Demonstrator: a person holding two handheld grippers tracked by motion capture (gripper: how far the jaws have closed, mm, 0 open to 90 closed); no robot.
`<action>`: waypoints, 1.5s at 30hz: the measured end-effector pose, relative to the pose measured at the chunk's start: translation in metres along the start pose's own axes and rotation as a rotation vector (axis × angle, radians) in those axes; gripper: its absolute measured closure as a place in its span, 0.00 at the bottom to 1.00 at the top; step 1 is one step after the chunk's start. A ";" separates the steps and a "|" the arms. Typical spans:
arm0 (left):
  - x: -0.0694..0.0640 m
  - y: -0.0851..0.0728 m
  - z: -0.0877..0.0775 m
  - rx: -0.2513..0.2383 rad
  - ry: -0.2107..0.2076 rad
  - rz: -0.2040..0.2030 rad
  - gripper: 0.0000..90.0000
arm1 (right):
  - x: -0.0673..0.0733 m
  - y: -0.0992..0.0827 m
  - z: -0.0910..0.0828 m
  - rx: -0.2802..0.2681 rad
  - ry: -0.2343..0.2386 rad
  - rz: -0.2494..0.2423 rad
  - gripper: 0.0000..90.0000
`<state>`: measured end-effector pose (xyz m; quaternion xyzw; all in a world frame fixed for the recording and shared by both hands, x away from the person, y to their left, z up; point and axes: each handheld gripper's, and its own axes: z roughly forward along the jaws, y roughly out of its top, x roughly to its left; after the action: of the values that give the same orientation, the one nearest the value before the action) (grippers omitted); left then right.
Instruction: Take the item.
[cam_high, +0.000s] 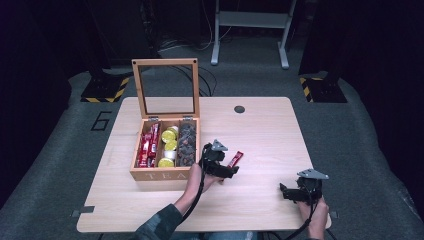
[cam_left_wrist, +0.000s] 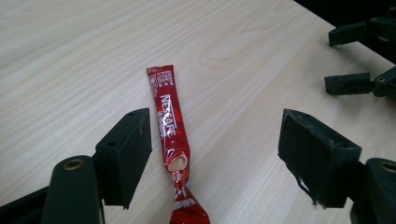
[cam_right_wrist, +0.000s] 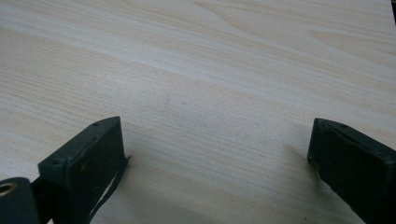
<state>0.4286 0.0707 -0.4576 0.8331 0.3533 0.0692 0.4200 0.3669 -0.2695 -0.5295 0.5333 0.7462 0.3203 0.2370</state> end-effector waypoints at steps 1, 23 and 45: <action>0.000 0.000 -0.003 -0.006 0.001 -0.007 0.26 | 0.000 0.000 0.000 0.004 0.000 0.002 0.04; 0.021 -0.012 -0.086 -0.121 0.085 0.022 0.16 | 0.000 0.000 0.000 0.003 0.005 0.013 0.04; 0.075 -0.062 -0.169 -0.199 0.231 -0.049 0.16 | -0.001 0.000 0.000 0.004 0.002 0.015 0.04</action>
<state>0.3811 0.2539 -0.4094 0.7650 0.4107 0.1889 0.4587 0.3674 -0.2700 -0.5296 0.5390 0.7431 0.3212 0.2326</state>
